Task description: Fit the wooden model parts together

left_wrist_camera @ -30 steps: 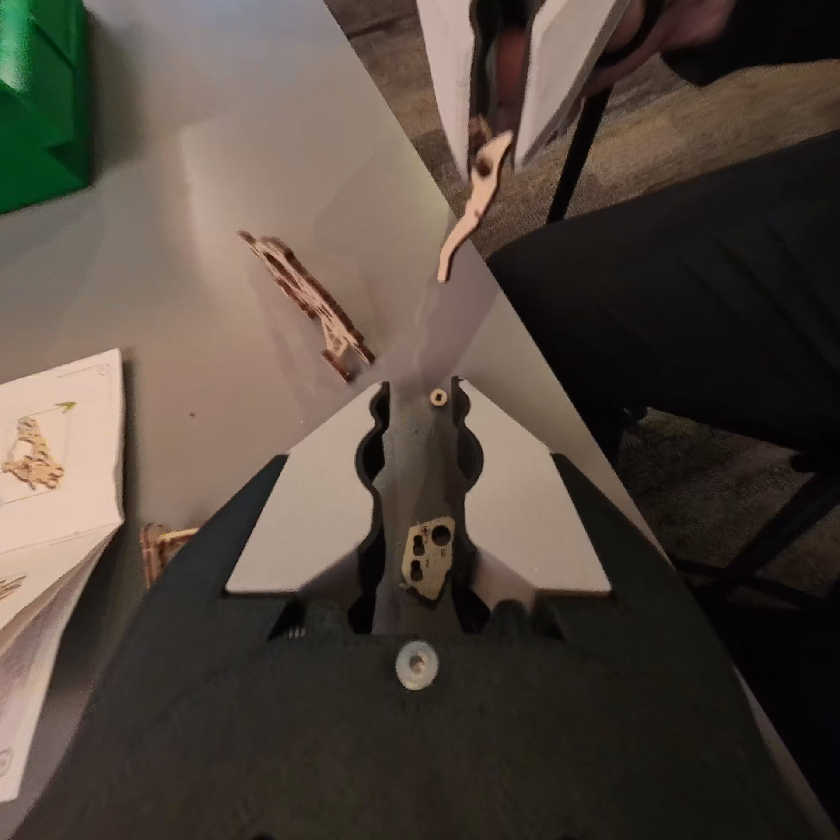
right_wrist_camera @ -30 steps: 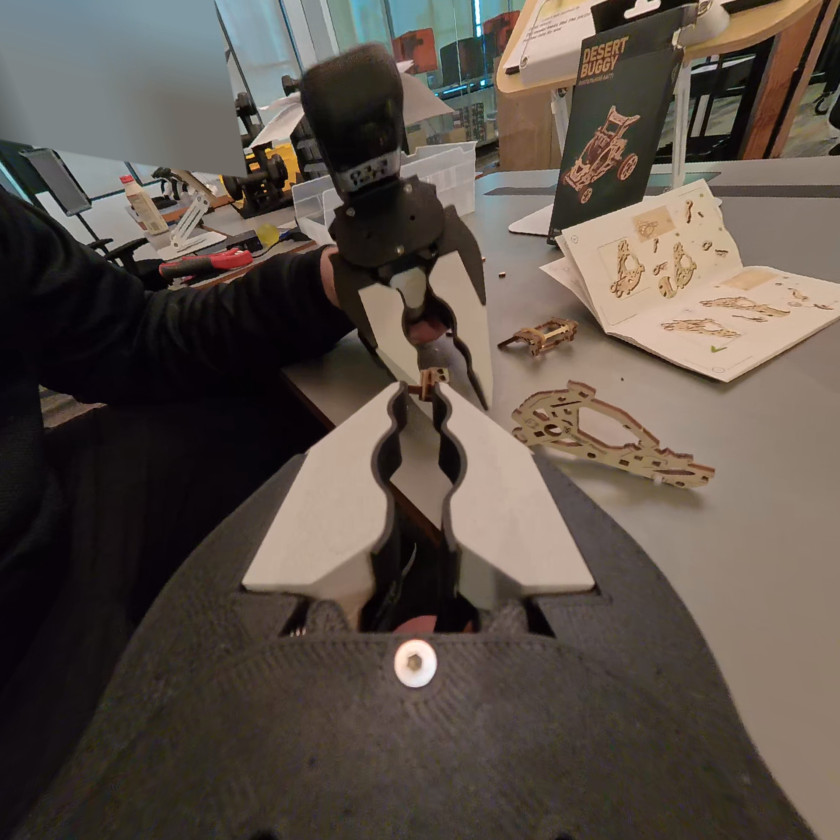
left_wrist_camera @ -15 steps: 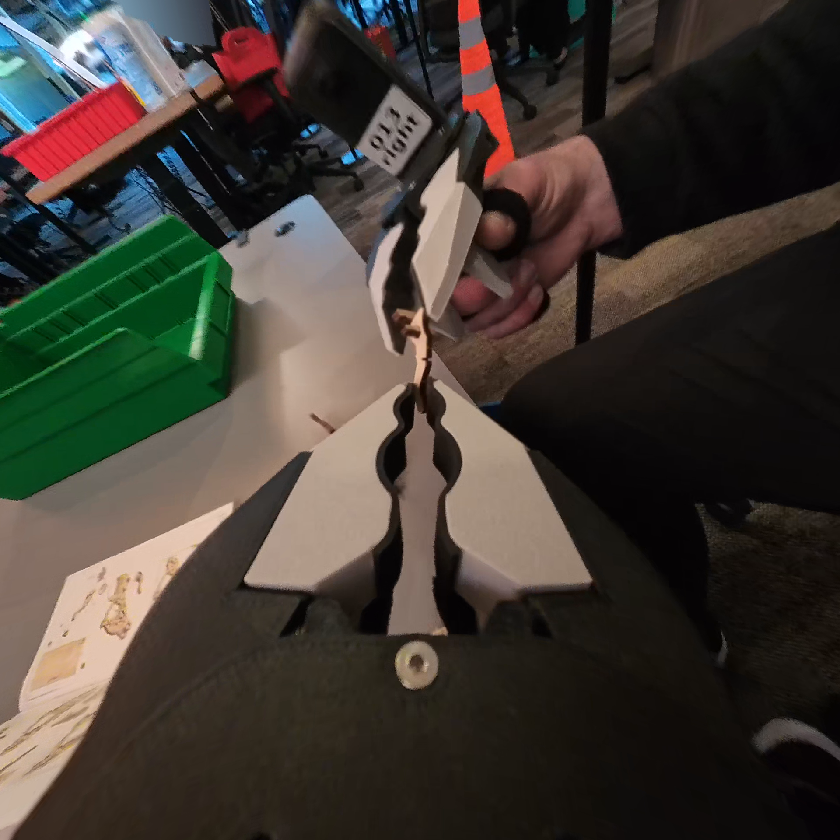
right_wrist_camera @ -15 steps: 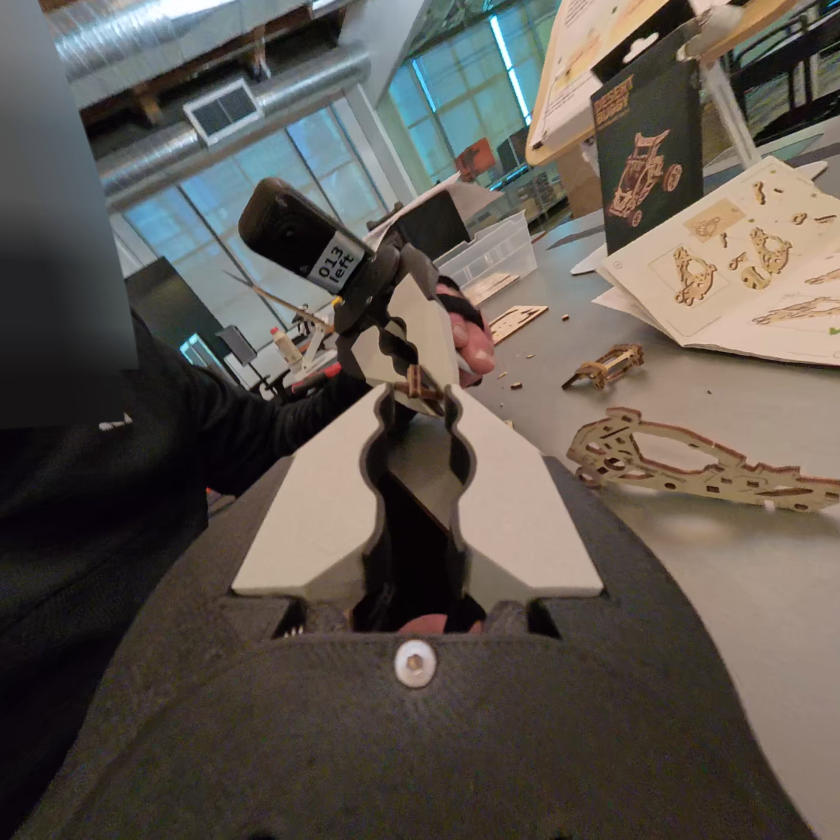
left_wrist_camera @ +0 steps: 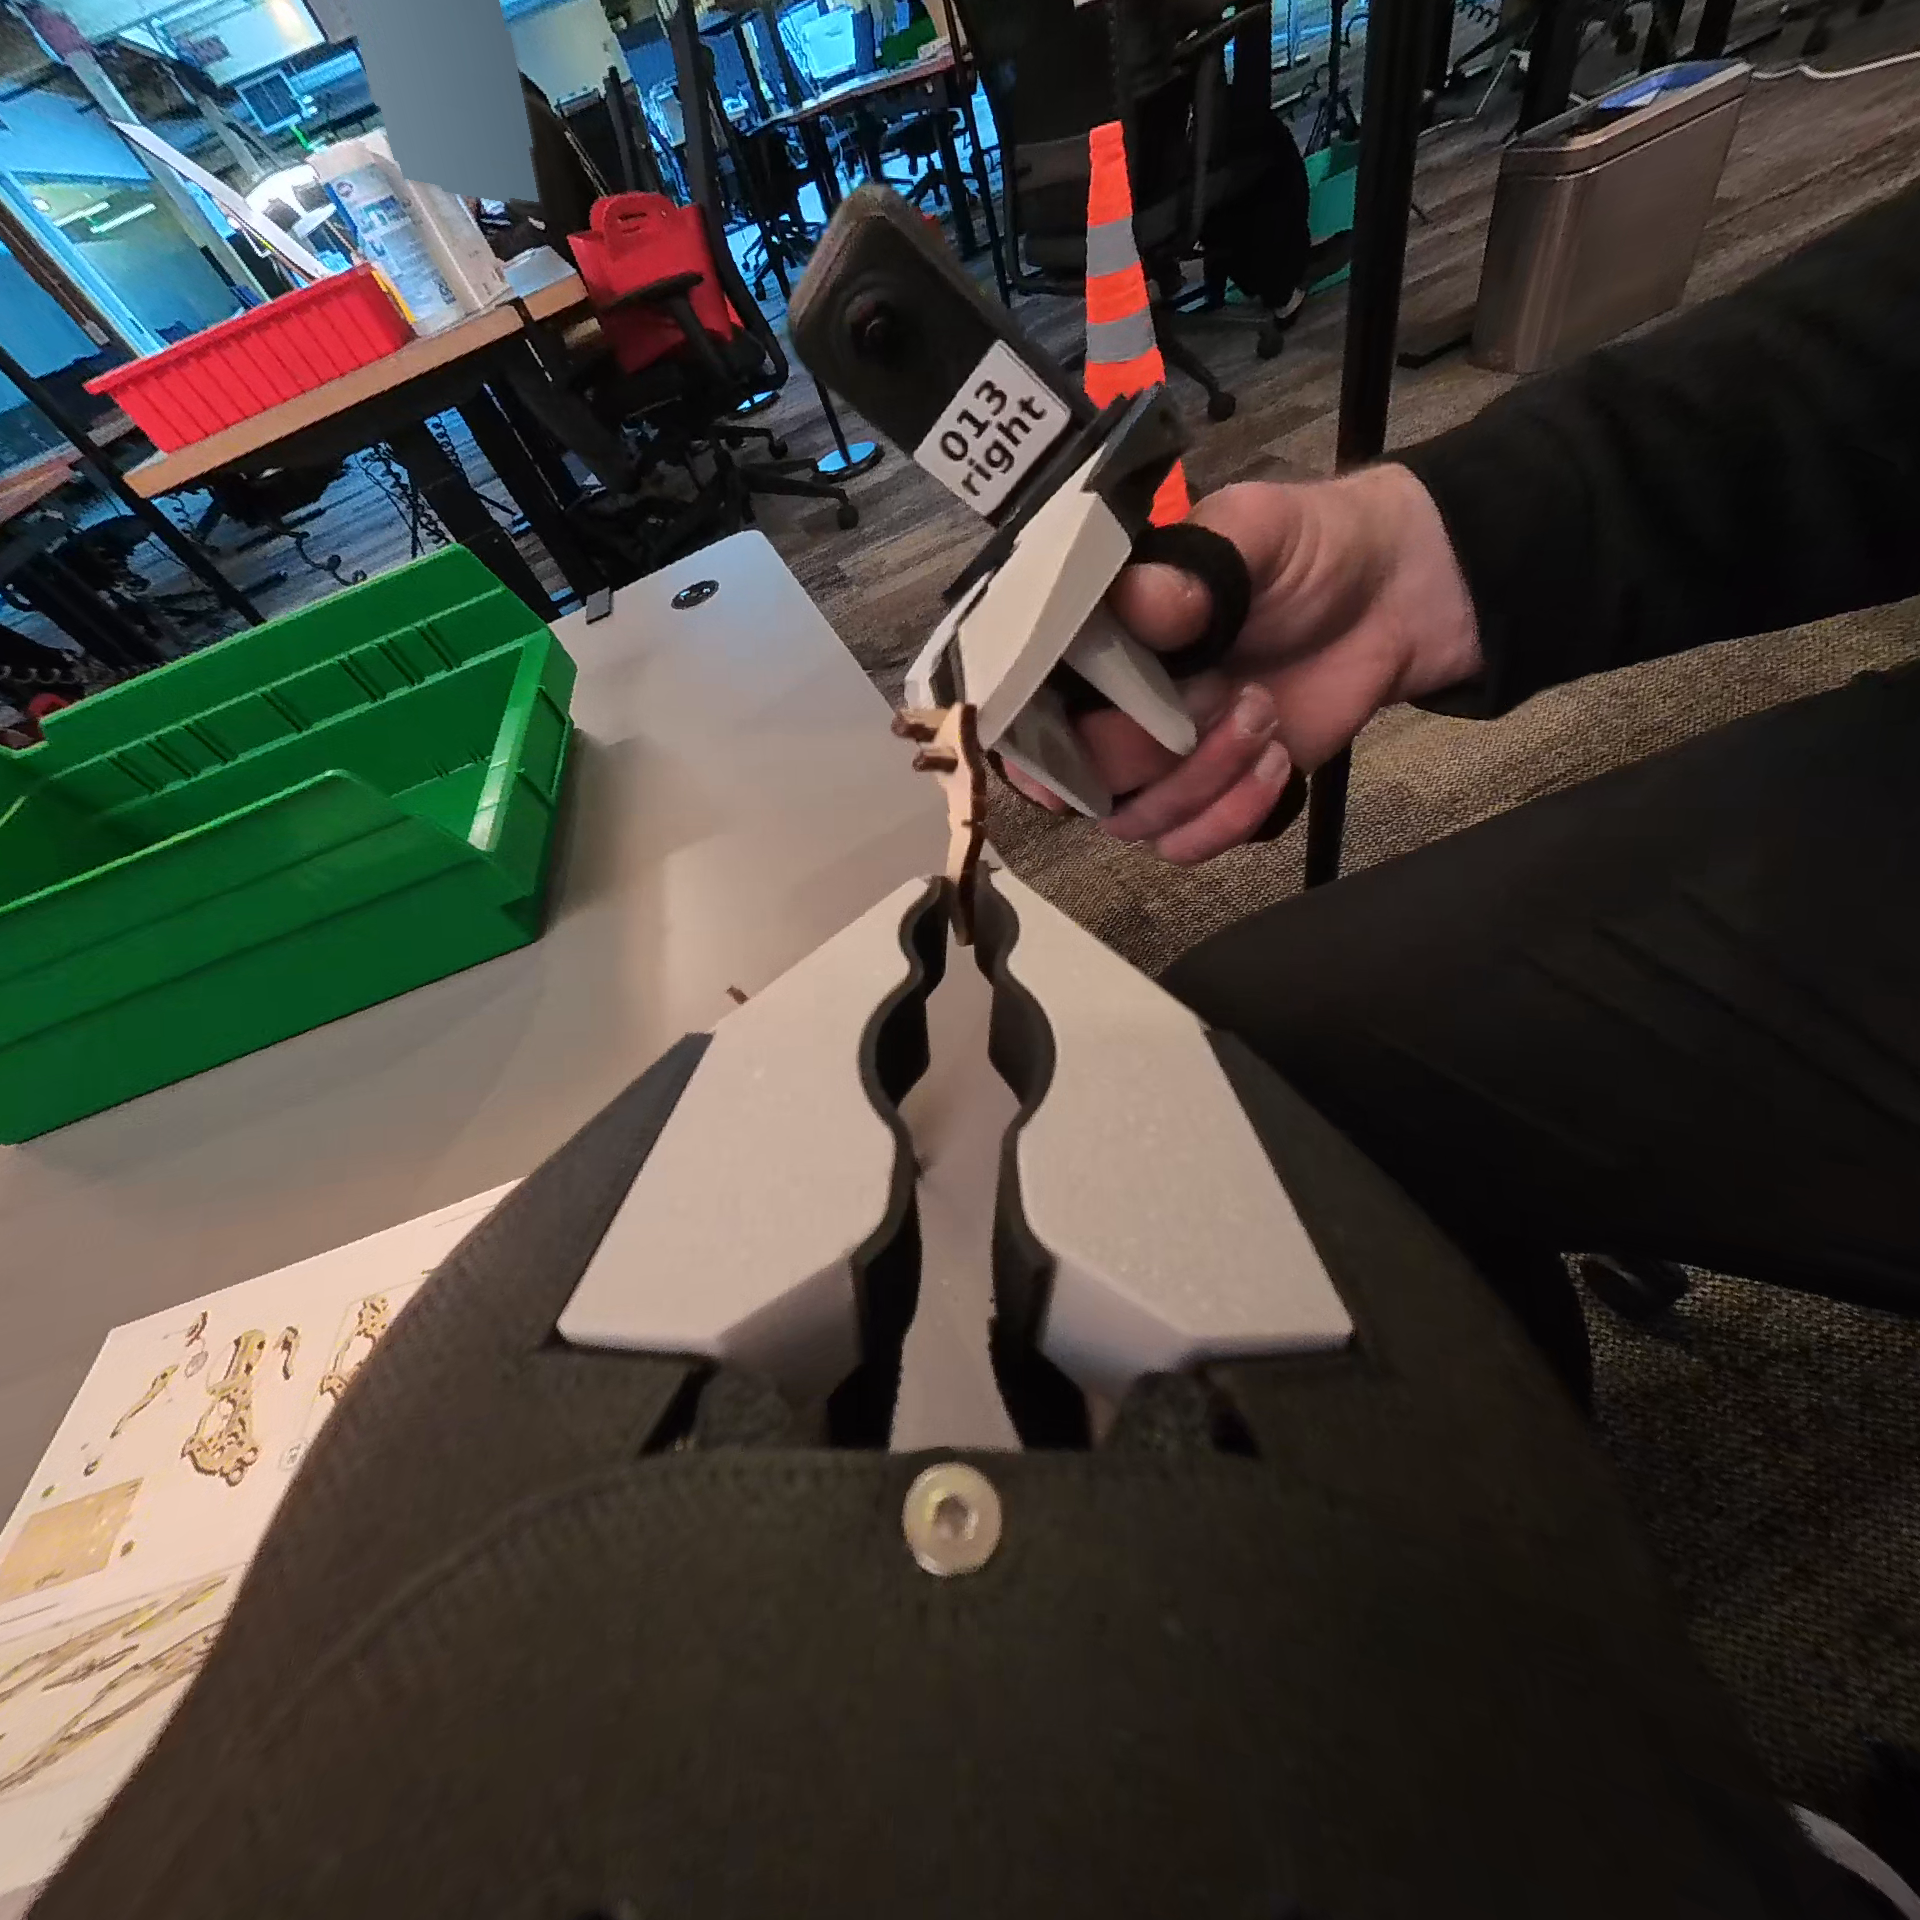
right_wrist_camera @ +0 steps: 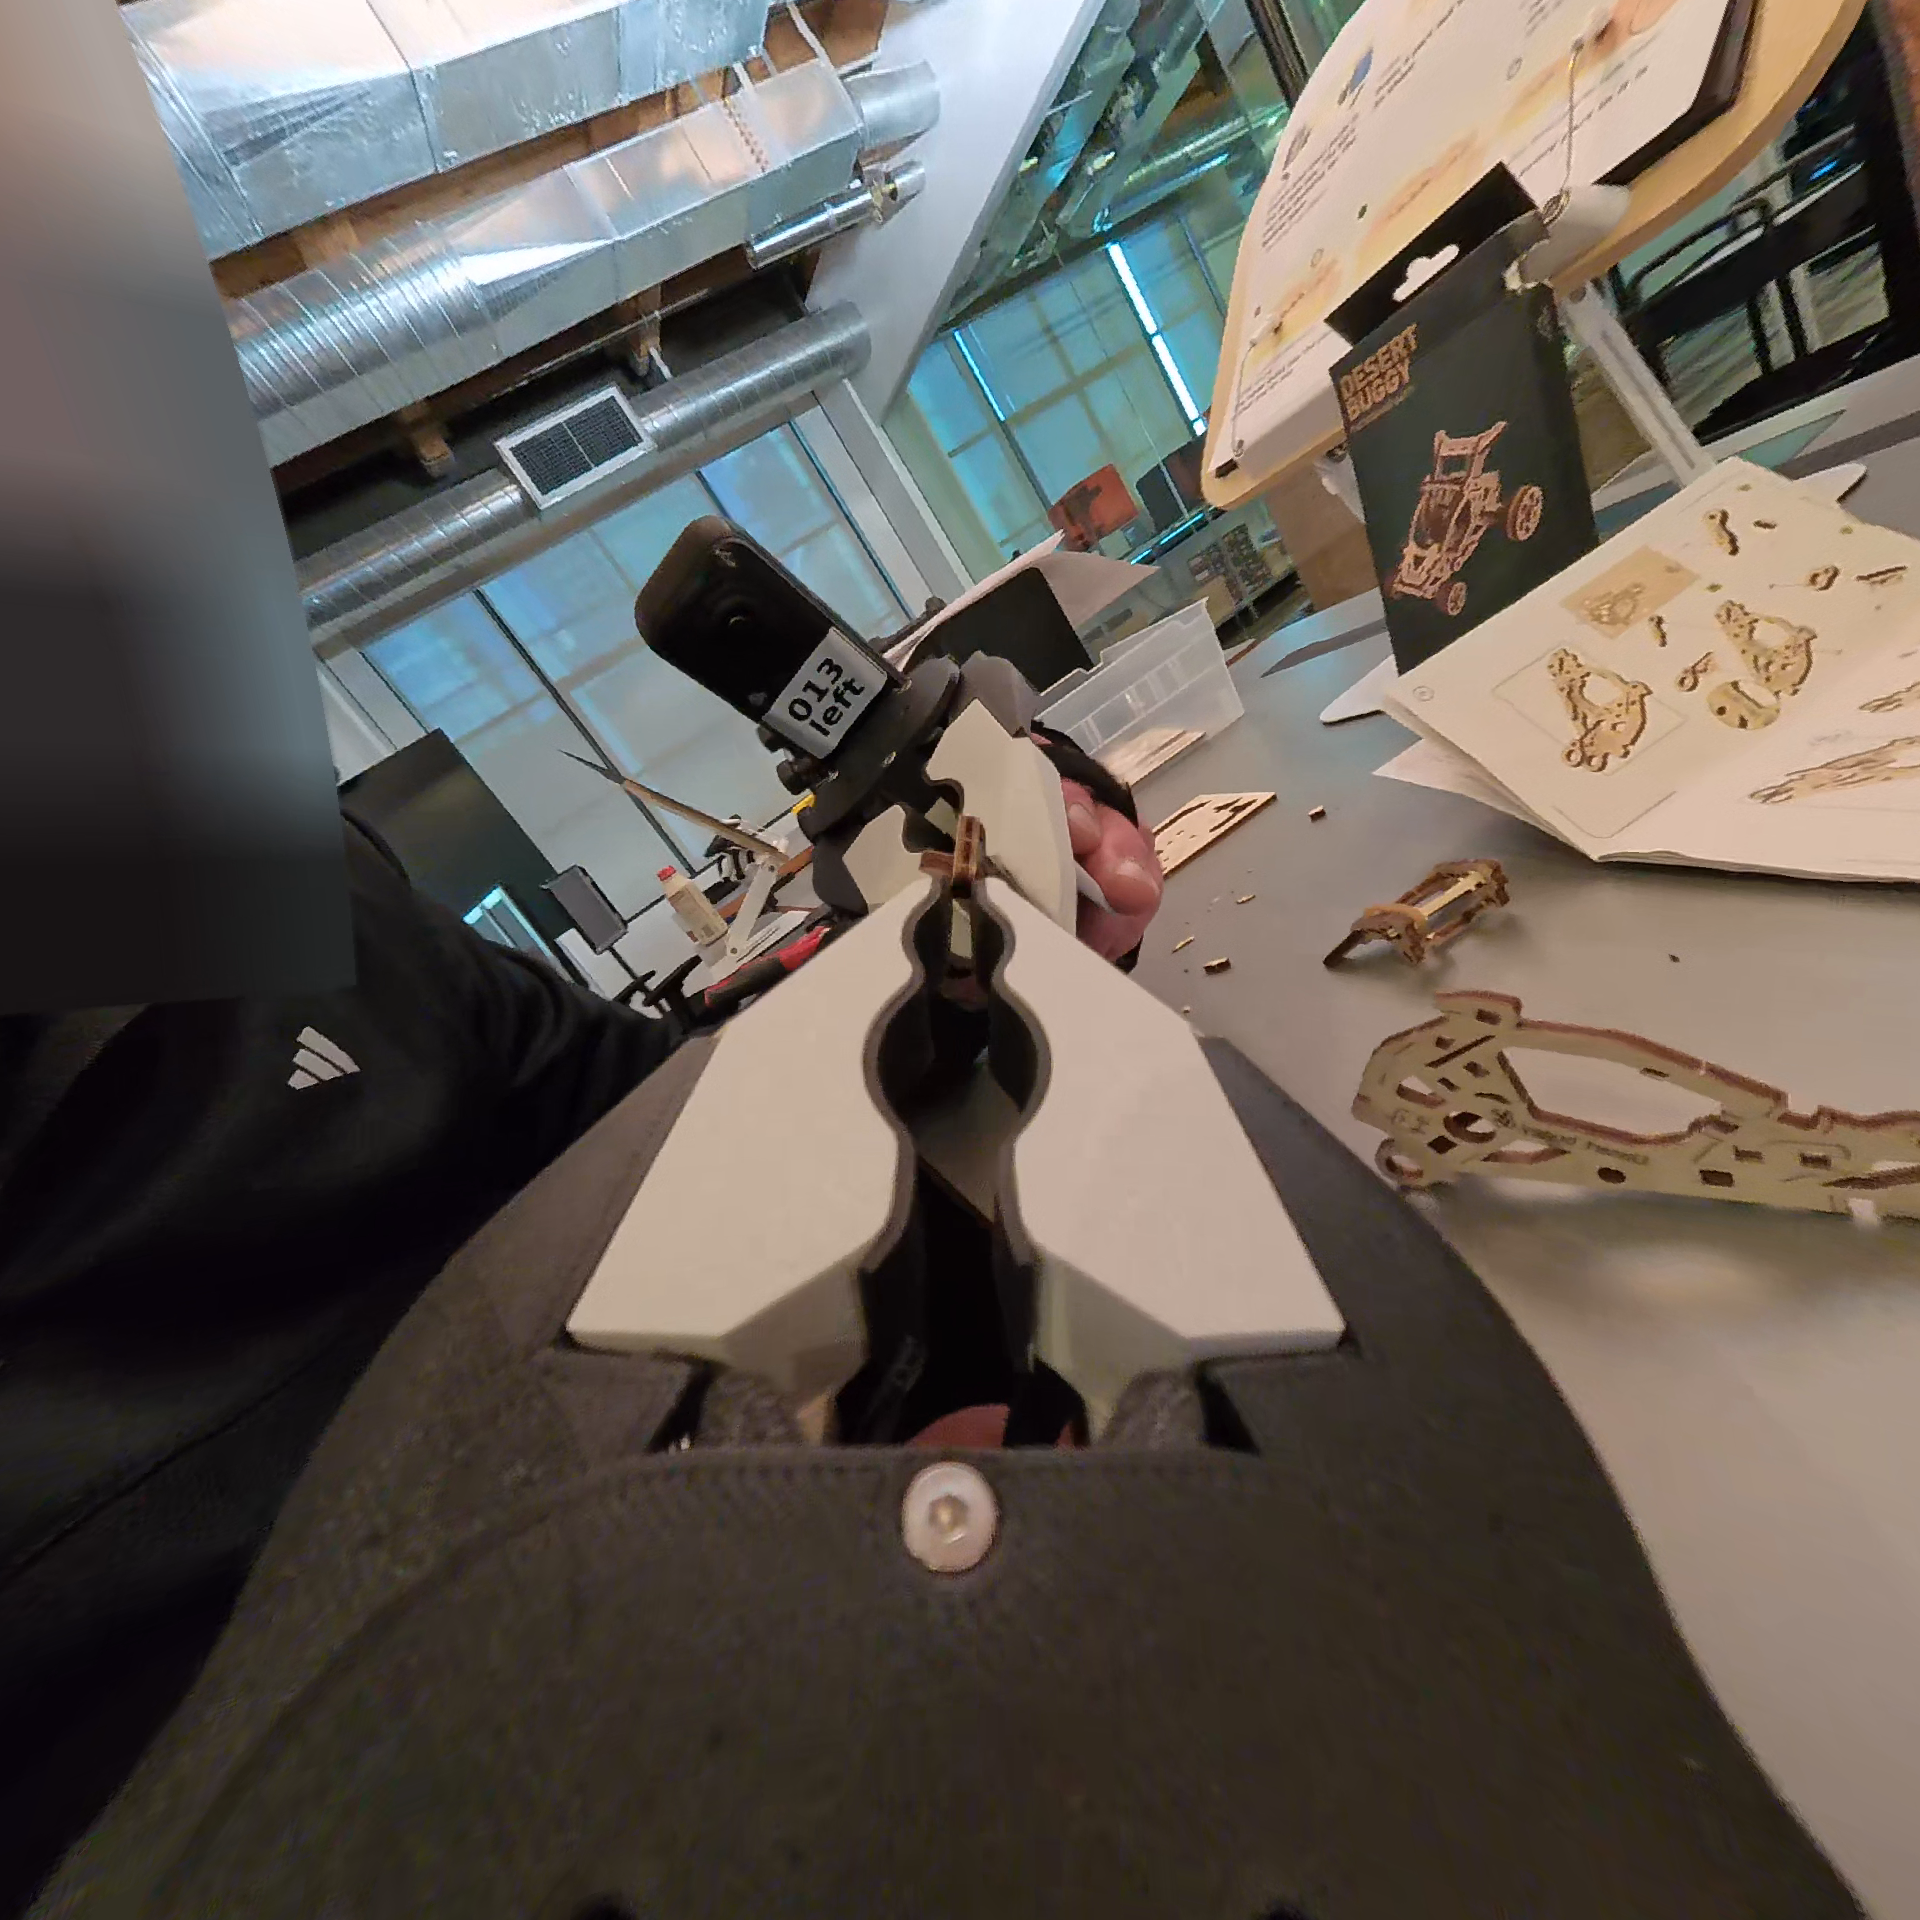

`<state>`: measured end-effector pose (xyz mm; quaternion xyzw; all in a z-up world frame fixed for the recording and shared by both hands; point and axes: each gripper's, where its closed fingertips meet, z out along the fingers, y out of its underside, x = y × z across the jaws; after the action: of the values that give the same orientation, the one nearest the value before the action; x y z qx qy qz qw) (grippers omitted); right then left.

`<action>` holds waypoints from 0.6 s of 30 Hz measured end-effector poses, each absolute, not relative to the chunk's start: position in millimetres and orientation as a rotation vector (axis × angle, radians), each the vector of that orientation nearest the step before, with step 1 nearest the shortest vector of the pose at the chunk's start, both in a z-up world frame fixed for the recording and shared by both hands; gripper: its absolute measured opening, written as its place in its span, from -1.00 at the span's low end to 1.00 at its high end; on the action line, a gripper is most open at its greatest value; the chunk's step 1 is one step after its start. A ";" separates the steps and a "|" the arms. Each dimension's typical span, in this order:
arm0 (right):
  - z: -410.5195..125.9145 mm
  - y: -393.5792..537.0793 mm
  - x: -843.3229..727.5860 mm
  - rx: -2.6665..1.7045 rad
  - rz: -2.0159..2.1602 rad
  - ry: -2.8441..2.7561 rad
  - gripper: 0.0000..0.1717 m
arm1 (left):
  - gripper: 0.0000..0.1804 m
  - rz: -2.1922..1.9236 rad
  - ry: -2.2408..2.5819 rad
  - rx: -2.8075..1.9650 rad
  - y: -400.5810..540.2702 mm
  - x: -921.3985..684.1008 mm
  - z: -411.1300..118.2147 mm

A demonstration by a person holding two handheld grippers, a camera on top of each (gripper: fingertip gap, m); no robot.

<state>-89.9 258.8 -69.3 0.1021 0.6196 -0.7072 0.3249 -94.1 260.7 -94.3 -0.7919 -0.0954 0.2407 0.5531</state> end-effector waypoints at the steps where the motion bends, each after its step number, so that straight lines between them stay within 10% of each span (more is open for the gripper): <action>1: -68.5 258.3 -90.1 0.274 -1.864 1.623 -0.99 | -0.98 0.568 -0.228 -1.870 260.4 -94.4 -94.0; 18: -36.9 257.4 -86.1 0.277 -1.945 1.369 -1.00 | -0.97 0.433 -0.251 -1.640 262.9 -87.2 -59.5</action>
<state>-86.1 257.4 -36.9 0.1076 0.5323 -0.7562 0.3650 -87.2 262.9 -59.5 -0.7232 -0.1105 0.1910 0.6545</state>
